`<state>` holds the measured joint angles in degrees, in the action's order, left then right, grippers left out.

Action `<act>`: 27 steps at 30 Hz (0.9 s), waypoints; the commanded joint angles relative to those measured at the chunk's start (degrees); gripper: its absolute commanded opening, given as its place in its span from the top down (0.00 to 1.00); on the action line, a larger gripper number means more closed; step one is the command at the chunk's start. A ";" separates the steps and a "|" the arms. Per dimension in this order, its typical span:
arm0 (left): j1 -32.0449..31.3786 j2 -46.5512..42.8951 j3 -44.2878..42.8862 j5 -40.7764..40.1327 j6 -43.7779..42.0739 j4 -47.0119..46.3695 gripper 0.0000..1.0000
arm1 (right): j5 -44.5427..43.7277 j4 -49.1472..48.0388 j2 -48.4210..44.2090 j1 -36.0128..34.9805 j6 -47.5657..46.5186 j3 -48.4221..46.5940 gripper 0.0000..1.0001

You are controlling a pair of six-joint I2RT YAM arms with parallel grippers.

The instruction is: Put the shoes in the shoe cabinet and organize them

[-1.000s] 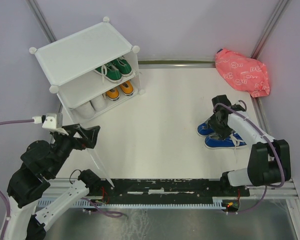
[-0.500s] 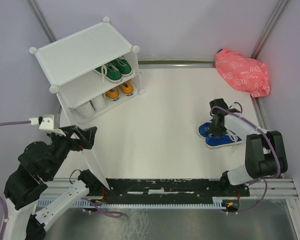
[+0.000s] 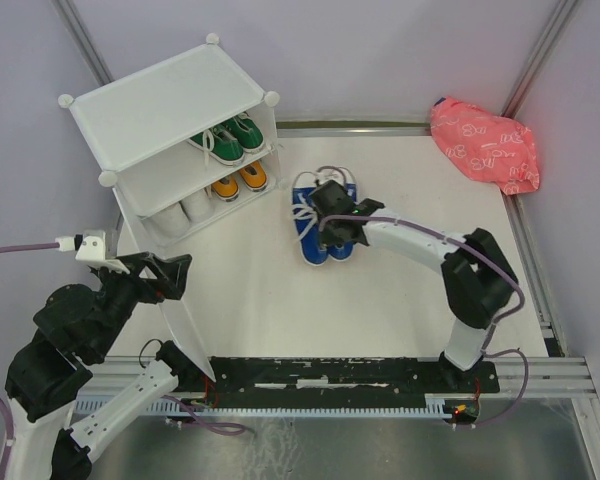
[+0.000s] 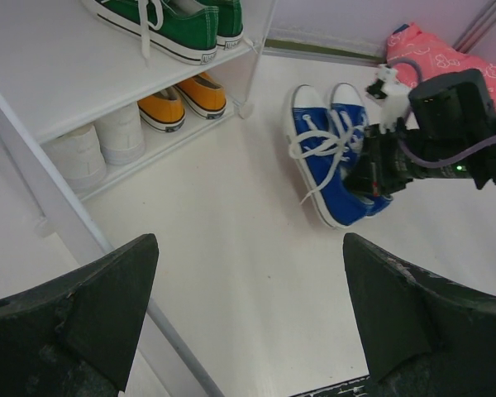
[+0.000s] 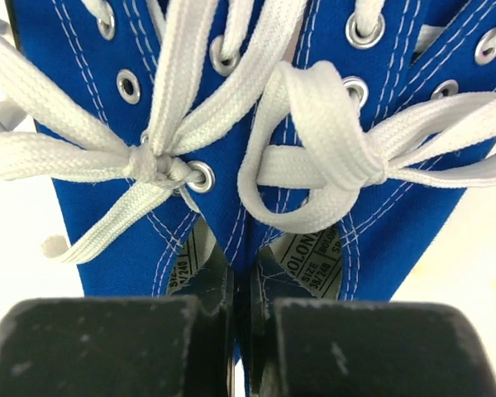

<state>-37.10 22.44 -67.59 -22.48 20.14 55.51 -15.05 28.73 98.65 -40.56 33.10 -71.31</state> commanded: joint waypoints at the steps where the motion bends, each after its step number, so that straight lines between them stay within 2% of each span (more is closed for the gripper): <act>1: 0.10 -0.49 0.98 0.11 1.41 3.46 0.01 | 2.43 -5.62 9.62 -8.41 -16.20 -15.87 0.98; 5: 0.10 -0.05 0.61 0.37 1.30 3.30 0.01 | 1.45 -2.63 20.49 -11.46 -21.31 -26.73 0.98; 7: 0.09 0.06 0.45 0.42 1.22 3.24 0.01 | 1.76 -1.82 23.01 -11.39 -21.16 -29.05 0.98; 8: 0.12 0.06 0.44 0.34 1.15 3.25 0.01 | 2.26 -1.81 23.53 -11.39 -21.07 -29.26 0.94; 12: 0.06 0.15 0.96 0.20 0.70 2.91 0.01 | 5.77 -2.39 23.28 -11.37 -21.23 -28.52 0.53; 14: 0.10 0.46 1.56 0.40 0.45 2.73 0.01 | 7.83 -3.58 21.54 -11.39 -21.20 -27.29 0.41; 16: 0.10 0.69 2.03 0.87 0.34 2.28 0.01 | 9.42 -4.35 19.32 -11.47 -21.04 -26.14 0.33; 20: 0.08 0.61 2.46 1.14 0.12 1.56 0.01 | 10.28 -3.69 14.87 -11.61 -20.84 -24.76 0.31; 27: 0.10 -0.08 3.23 0.95 -0.08 1.50 0.01 | 12.69 -1.15 14.99 -11.65 -19.92 -23.22 0.30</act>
<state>-37.10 22.28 -65.95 -22.33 20.12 53.08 -4.29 27.44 114.96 -52.12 12.95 -95.72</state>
